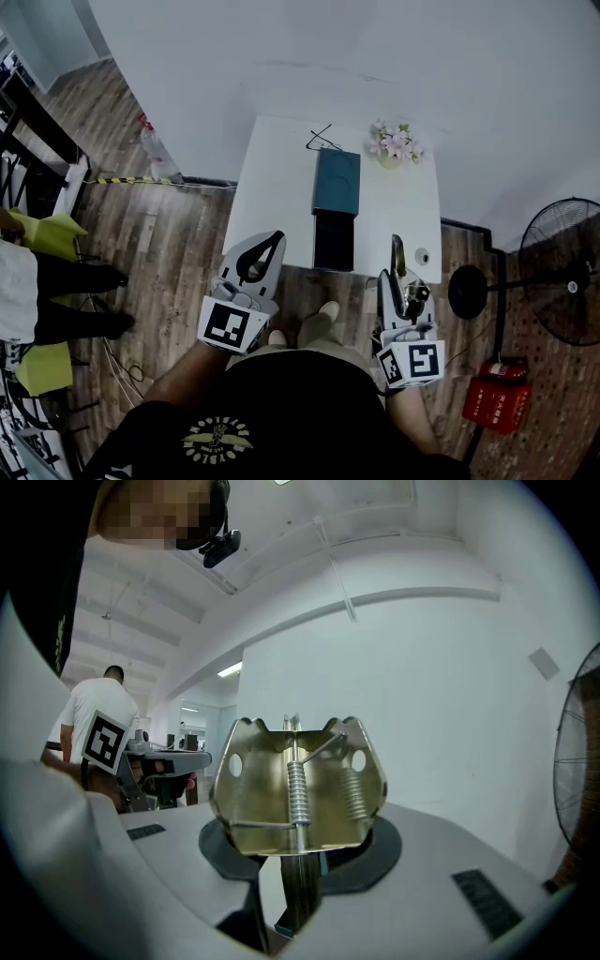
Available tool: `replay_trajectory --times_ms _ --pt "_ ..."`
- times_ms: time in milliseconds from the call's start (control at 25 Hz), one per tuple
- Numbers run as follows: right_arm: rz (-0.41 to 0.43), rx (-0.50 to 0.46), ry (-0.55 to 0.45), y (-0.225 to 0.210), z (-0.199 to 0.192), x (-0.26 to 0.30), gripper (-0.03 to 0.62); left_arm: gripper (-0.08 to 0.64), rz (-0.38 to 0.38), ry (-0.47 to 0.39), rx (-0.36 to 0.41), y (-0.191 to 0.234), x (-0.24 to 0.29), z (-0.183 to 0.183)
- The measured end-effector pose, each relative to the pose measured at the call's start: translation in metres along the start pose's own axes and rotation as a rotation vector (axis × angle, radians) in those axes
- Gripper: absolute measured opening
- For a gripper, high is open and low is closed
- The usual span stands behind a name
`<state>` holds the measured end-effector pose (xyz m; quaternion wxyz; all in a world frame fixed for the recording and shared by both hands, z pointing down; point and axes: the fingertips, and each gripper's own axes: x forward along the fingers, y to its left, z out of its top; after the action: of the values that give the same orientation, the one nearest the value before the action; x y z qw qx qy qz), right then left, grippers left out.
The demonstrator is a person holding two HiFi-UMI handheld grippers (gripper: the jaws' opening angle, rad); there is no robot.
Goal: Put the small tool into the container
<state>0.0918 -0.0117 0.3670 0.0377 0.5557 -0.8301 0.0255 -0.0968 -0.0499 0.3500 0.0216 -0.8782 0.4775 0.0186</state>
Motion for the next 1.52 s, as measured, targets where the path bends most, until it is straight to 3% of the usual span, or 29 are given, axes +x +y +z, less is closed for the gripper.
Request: replay_trajectory --times_ms 1320,1520 --pt "0.101 -0.036 0.075 -0.045 -0.009 0.084 0.109 0.006 0.056 0.063 -0.032 0.027 0.082 -0.029" --pt "0.126 -0.035 0.08 -0.069 -0.014 0.113 0.109 0.006 0.076 0.076 -0.037 0.033 0.114 -0.042"
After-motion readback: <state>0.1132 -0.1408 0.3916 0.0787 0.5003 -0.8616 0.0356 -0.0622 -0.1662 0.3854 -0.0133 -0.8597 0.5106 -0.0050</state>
